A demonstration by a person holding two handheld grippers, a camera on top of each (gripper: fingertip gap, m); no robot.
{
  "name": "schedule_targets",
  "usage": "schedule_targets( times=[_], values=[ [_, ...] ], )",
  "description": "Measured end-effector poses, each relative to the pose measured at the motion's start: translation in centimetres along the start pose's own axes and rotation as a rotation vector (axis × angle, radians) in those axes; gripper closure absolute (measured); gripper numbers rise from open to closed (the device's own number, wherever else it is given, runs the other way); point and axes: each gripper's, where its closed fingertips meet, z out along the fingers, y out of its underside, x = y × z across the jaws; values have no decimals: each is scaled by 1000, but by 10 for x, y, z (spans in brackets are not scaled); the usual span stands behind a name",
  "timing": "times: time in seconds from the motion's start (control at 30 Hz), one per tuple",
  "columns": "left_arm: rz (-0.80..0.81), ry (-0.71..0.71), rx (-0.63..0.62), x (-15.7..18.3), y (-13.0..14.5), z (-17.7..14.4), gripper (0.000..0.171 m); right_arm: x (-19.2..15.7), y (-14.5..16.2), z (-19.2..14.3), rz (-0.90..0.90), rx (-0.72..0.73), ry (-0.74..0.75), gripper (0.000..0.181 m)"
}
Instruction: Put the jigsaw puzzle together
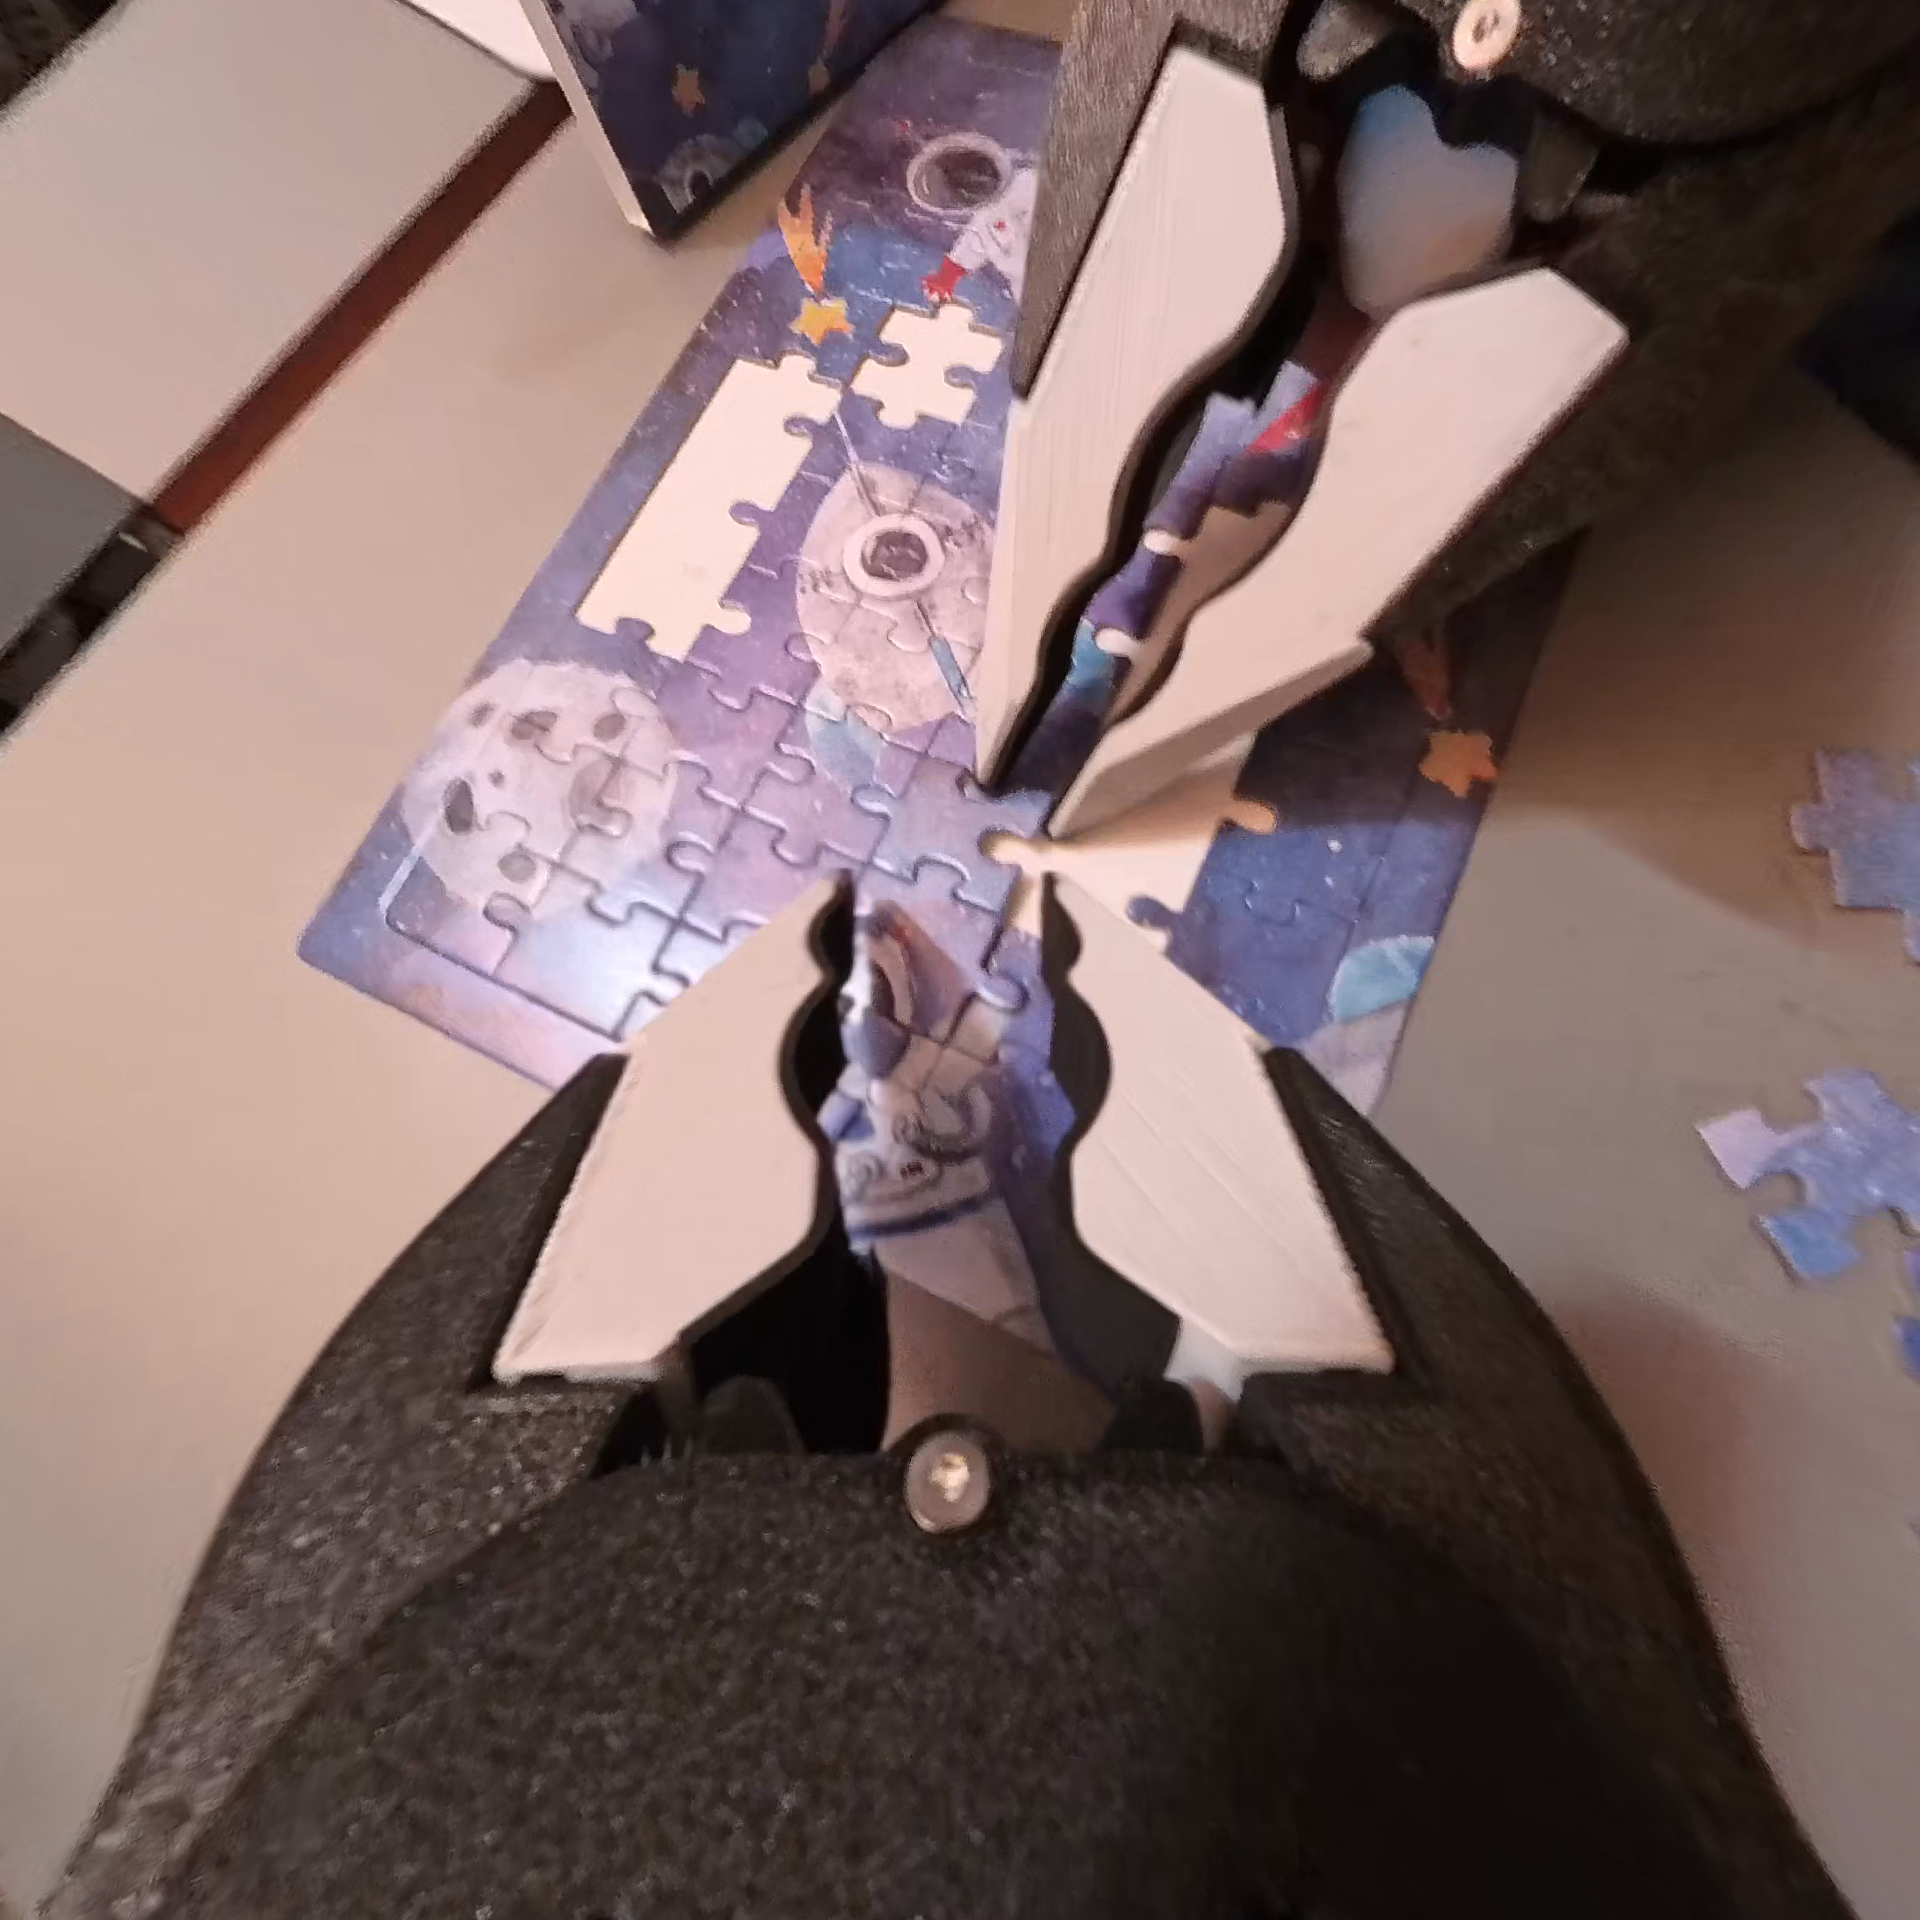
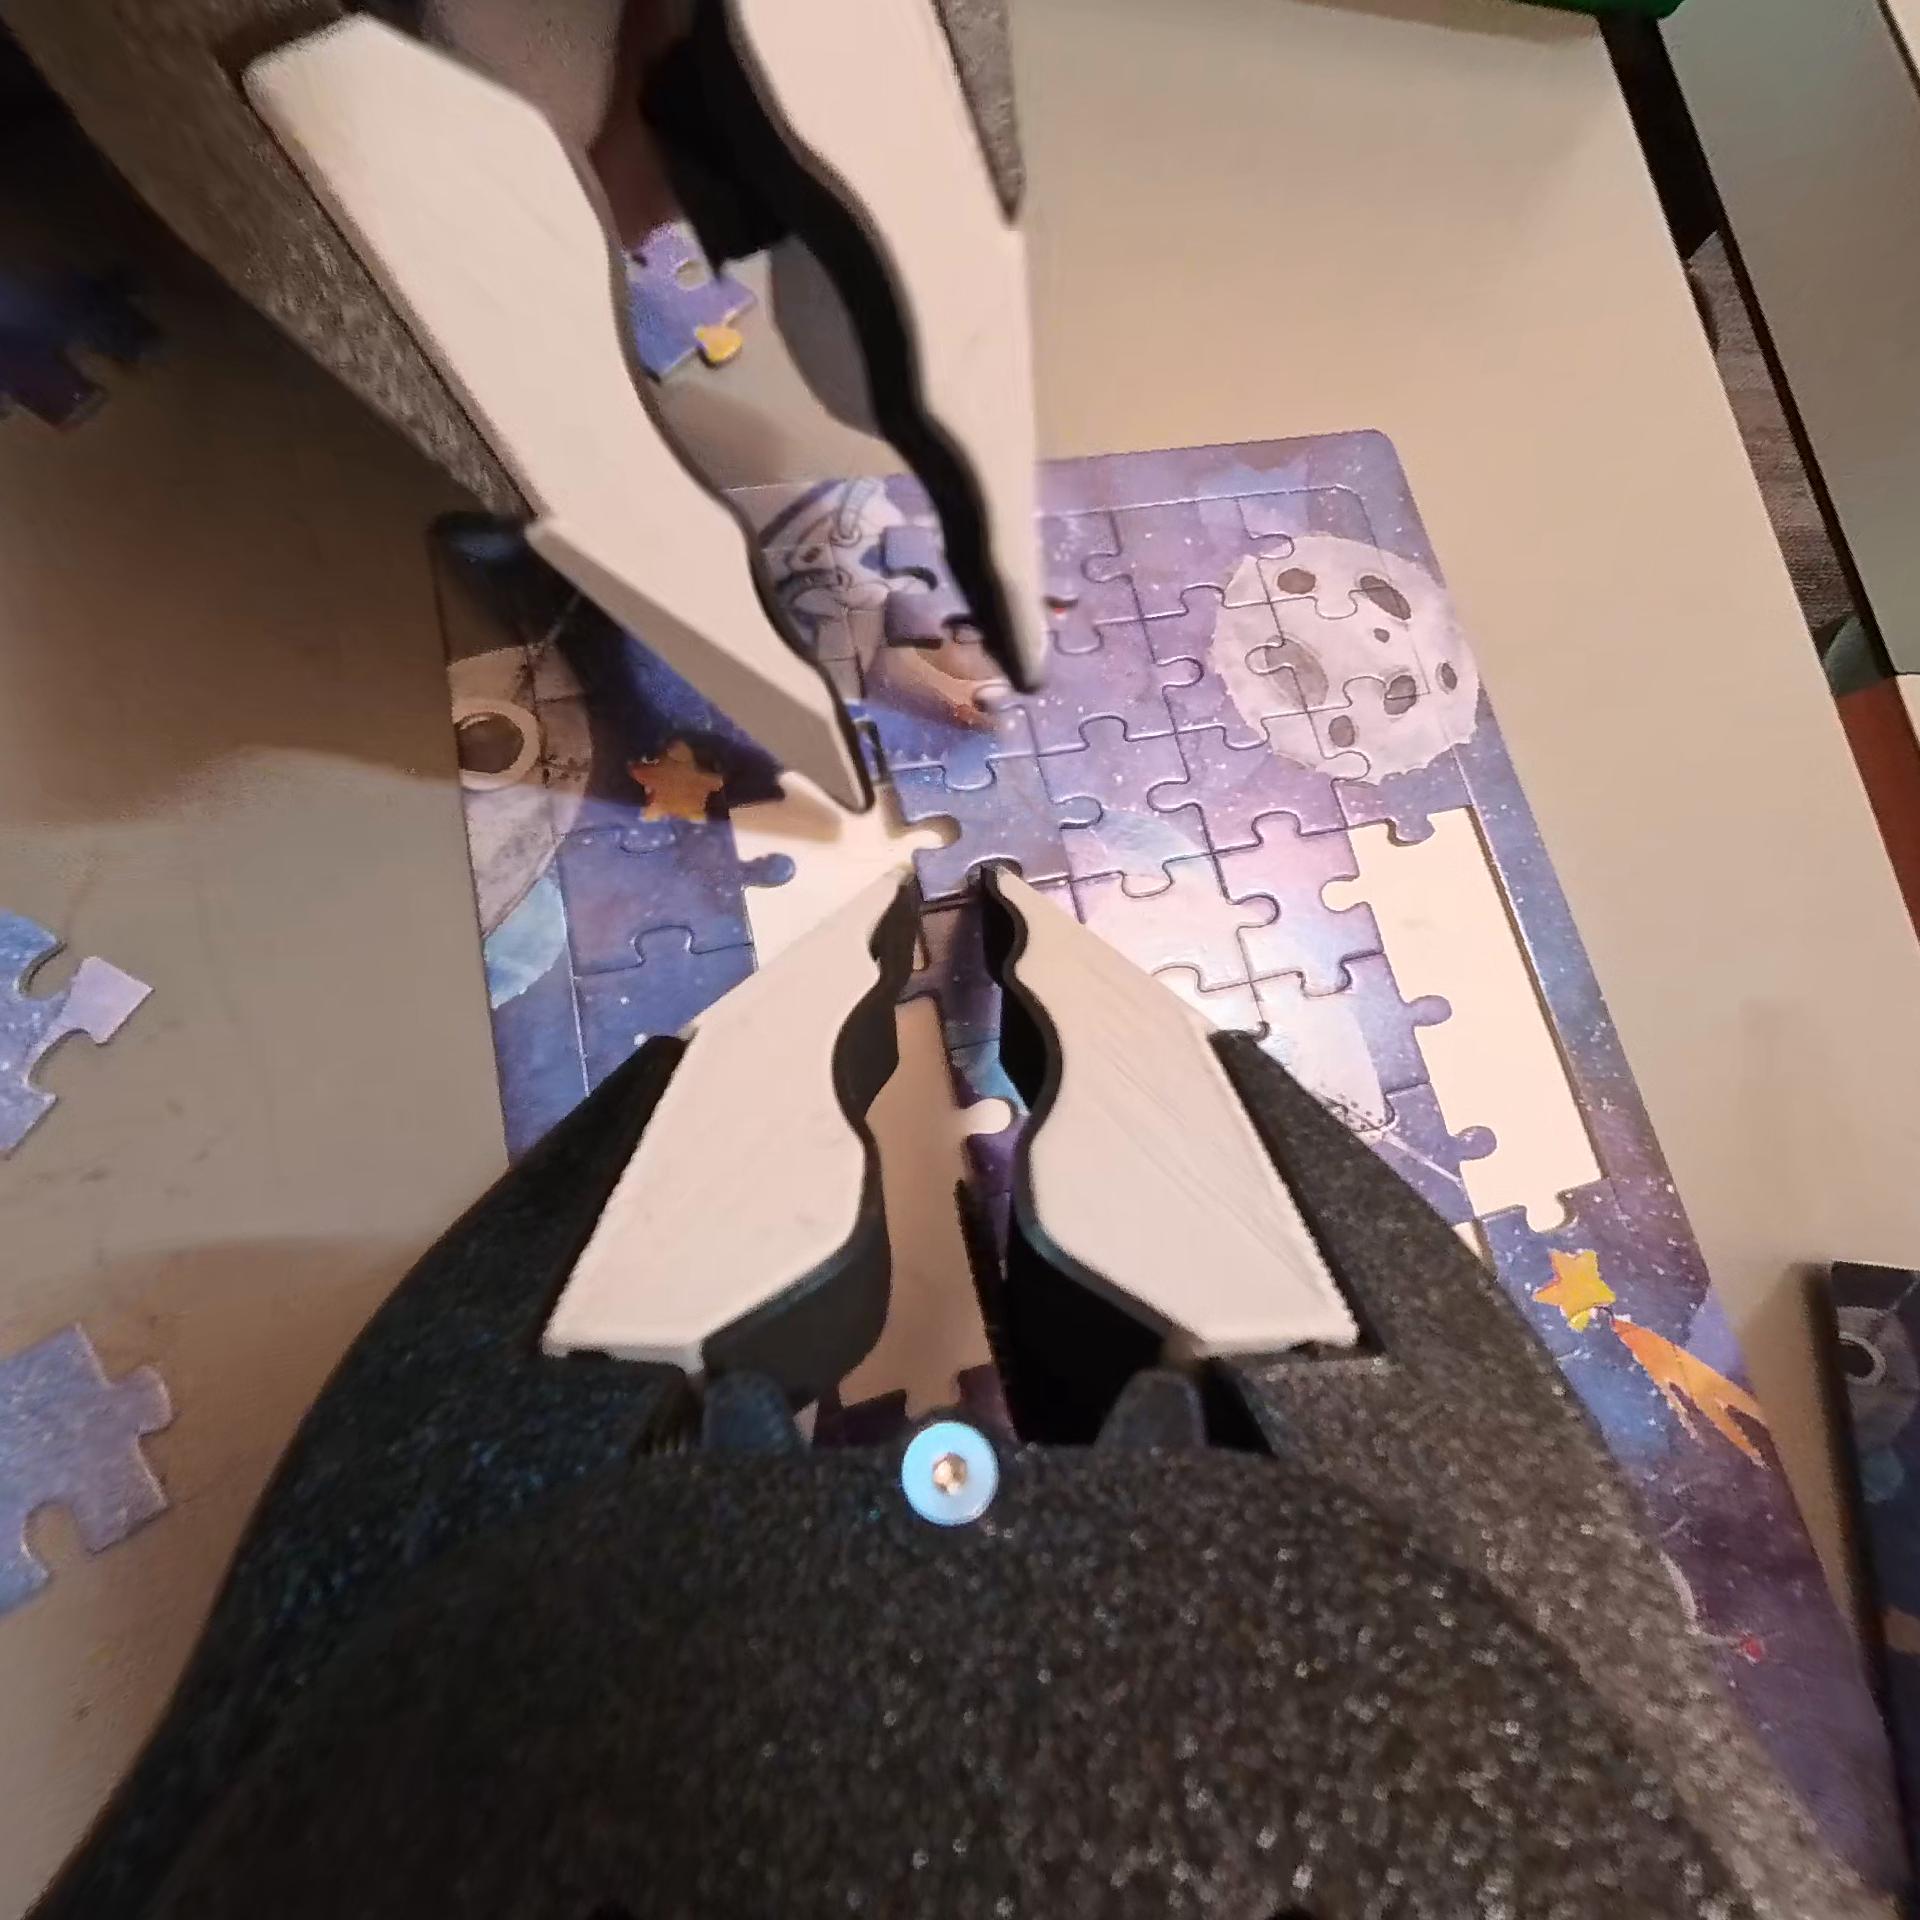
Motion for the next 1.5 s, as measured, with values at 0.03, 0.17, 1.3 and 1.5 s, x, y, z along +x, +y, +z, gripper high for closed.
schedule_targets(
  times=[0.03, 0.17, 1.3, 1.5],
  values=[
    [-29, 18, -6, 1, 4, -3, 145, 0, 0, 0, 0, -2, -1, 170],
    [-117, 51, -9, -1, 11, -6, 156, 1, -1, 0, 6, -2, 3, 171],
    [-216, 48, -47, -6, 11, 2, 171, 5, -14, -5, 150, 69, -59, 171],
    [-224, 62, -33, -6, 11, 2, 171, 10, -8, -2, 178, 44, -52, 171]
  ],
)
